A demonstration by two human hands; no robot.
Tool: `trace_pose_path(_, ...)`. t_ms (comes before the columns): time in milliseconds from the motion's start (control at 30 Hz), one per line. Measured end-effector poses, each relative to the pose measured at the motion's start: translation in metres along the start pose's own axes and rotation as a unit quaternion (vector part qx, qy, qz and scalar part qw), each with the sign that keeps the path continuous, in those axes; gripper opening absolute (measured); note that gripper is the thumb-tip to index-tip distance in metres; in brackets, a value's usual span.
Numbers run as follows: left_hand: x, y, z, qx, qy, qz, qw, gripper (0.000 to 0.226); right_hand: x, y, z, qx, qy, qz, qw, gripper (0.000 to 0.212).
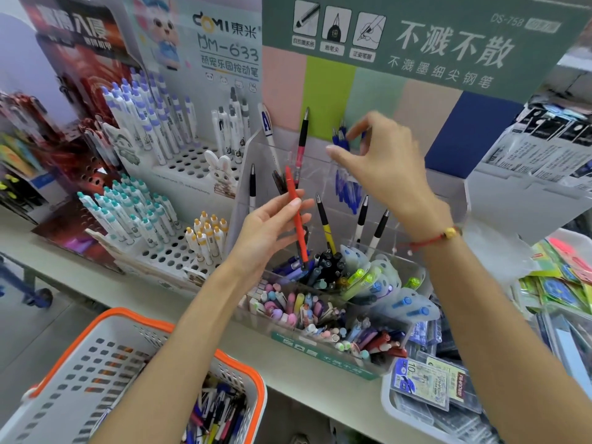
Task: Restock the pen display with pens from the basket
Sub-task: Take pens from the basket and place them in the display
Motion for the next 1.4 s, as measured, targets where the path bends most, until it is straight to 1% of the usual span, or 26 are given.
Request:
trace_pose_path(33,0.001,0.002,-0.001,-0.024,-0.002,-0.005,1.000,0.022,0.010,-0.004,-0.006,-0.050,-0.040,0.011,0.998,0.033)
trace_pose_path(67,0.002,0.003,-0.003,-0.041,-0.006,-0.008,0.999,0.021,0.019,-0.008,-0.014,-0.080,-0.096,0.016,0.992,0.034)
trace_pose_path(100,0.002,0.004,-0.006,-0.049,-0.010,-0.011,0.999,0.021,0.027,-0.008,-0.024,-0.096,-0.149,0.014,0.984,0.035)
trace_pose_path(133,0.002,0.004,-0.009,-0.053,-0.014,-0.013,0.998,0.020,0.033,-0.006,-0.031,-0.104,-0.180,0.009,0.978,0.035)
trace_pose_path(167,0.002,0.004,-0.012,-0.056,-0.015,-0.016,0.998,0.019,0.036,-0.003,-0.035,-0.110,-0.184,0.003,0.977,0.033)
trace_pose_path(233,0.002,0.003,-0.017,-0.061,-0.019,-0.024,0.998,0.019,0.038,0.005,-0.035,-0.133,-0.155,-0.012,0.979,0.027)
trace_pose_path(300,0.001,0.002,-0.020,-0.063,-0.022,-0.035,0.997,0.021,0.040,0.013,-0.032,-0.187,-0.136,-0.033,0.972,0.024)
trace_pose_path(367,-0.001,0.001,-0.021,-0.075,-0.016,-0.045,0.996,0.021,0.039,0.023,-0.021,-0.258,-0.092,-0.050,0.960,0.020)
trace_pose_path(467,-0.007,-0.002,-0.018,-0.106,0.015,-0.057,0.993,0.018,0.040,0.048,0.005,-0.319,0.021,-0.071,0.945,0.013)
trace_pose_path(533,-0.012,-0.005,-0.021,-0.141,0.026,-0.072,0.987,0.019,0.046,0.071,0.022,-0.326,0.115,-0.092,0.934,0.010)
trace_pose_path(600,-0.015,-0.009,-0.029,-0.192,0.008,-0.093,0.977,0.023,0.057,0.090,0.037,-0.305,0.211,-0.103,0.923,0.010)
trace_pose_path(633,-0.016,-0.014,-0.034,-0.237,-0.004,-0.103,0.966,0.025,0.064,0.098,0.043,-0.288,0.252,-0.104,0.918,0.012)
trace_pose_path(667,-0.017,-0.018,-0.038,-0.303,-0.017,-0.108,0.947,0.024,0.071,0.104,0.048,-0.270,0.283,-0.104,0.914,0.012)
trace_pose_path(733,-0.015,-0.025,-0.044,-0.455,-0.024,-0.112,0.883,0.018,0.083,0.112,0.054,-0.238,0.318,-0.097,0.913,0.008)
trace_pose_path(767,-0.013,-0.026,-0.045,-0.505,-0.015,-0.120,0.854,0.015,0.087,0.115,0.054,-0.224,0.318,-0.090,0.917,0.008)
trace_pose_path(800,-0.011,-0.026,-0.046,-0.531,-0.009,-0.130,0.838,0.014,0.090,0.117,0.053,-0.211,0.310,-0.085,0.923,0.010)
trace_pose_path(833,-0.010,-0.026,-0.047,-0.539,-0.006,-0.140,0.831,0.013,0.092,0.119,0.051,-0.196,0.295,-0.081,0.932,0.013)
trace_pose_path(1000,-0.011,-0.027,-0.047,-0.537,-0.013,-0.134,0.833,0.013,0.090,0.116,0.035,-0.148,0.194,-0.063,0.968,0.022)
trace_pose_path(1100,-0.012,-0.026,-0.046,-0.541,-0.015,-0.131,0.831,0.013,0.084,0.104,0.020,-0.100,0.126,-0.036,0.986,0.020)
trace_pose_path(1167,-0.012,-0.027,-0.046,-0.539,-0.019,-0.128,0.832,0.012,0.081,0.098,0.013,-0.064,0.105,-0.023,0.992,0.017)
trace_pose_path(1233,-0.012,-0.026,-0.045,-0.537,-0.026,-0.124,0.834,0.012,0.076,0.099,0.009,-0.032,0.090,-0.030,0.995,0.016)
trace_pose_path(1367,-0.015,-0.026,-0.044,-0.544,-0.037,-0.115,0.830,0.014,0.065,0.115,-0.005,0.076,0.015,-0.084,0.993,0.012)
trace_pose_path(1400,-0.016,-0.026,-0.044,-0.546,-0.040,-0.116,0.829,0.015,0.064,0.117,-0.008,0.093,0.008,-0.093,0.991,0.012)
Point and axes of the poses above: each hand's wrist, its own x-axis away from the middle knuckle, its own z-axis out of the back of the hand, y = z × x, the point moved 6 cm from there along -x, towards the middle knuckle, and after that the axes turned 5 degrees about -z, right-handed, at the moved point
